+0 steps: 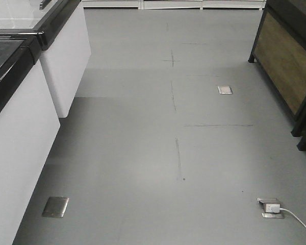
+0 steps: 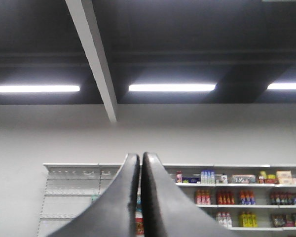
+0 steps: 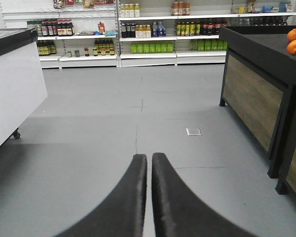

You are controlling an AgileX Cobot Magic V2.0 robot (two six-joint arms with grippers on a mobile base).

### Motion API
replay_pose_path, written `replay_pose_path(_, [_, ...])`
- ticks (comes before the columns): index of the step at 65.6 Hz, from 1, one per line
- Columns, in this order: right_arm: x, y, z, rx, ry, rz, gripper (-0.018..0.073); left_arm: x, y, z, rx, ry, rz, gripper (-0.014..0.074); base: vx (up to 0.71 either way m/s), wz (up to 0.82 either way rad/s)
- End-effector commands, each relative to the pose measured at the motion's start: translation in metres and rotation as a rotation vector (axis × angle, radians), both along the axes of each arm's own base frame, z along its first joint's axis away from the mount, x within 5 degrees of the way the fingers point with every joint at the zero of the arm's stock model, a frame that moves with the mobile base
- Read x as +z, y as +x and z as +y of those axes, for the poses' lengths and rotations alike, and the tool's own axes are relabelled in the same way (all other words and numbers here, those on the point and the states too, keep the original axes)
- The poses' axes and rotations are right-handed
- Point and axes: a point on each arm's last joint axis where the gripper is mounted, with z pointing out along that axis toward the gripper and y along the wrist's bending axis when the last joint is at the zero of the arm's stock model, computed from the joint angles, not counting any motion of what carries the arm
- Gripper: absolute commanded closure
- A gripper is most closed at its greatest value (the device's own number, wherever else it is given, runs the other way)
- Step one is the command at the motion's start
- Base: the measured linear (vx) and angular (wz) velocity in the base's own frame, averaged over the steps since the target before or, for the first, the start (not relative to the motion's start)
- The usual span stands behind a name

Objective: Left arm holds basket, right arm returns cookies

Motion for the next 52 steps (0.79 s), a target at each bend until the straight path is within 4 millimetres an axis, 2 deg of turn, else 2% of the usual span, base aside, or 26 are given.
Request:
replay_pose_path(1, [0.001, 0.000, 0.000, 0.000, -0.013, -0.065, 0.0566, 0.034, -0.006, -0.002, -0.032, -0.007, -0.035, 0.0601, 0.00, 0.00])
replay_pose_path(12, [0.001, 0.000, 0.000, 0.000, -0.013, -0.065, 0.0566, 0.082, -0.003, -0.006, -0.027, 0.072, 0.138, 0.0601, 0.00, 0.00])
replay_pose_path(27, [0.001, 0.000, 0.000, 0.000, -0.013, -0.065, 0.0566, 0.149, 0.012, -0.006, -0.016, 0.096, 0.212, 0.0599, 0.00, 0.00])
replay_pose_path(41, [0.001, 0.000, 0.000, 0.000, -0.013, -0.065, 0.0566, 0.190, 0.040, -0.006, -0.018, 0.094, 0.340, 0.0599, 0.00, 0.00])
replay_pose_path(52, [0.001, 0.000, 0.000, 0.000, -0.013, -0.065, 0.0566, 0.207, 0.070, -0.007, -0.021, 0.094, 0.473, 0.0599, 0.00, 0.00])
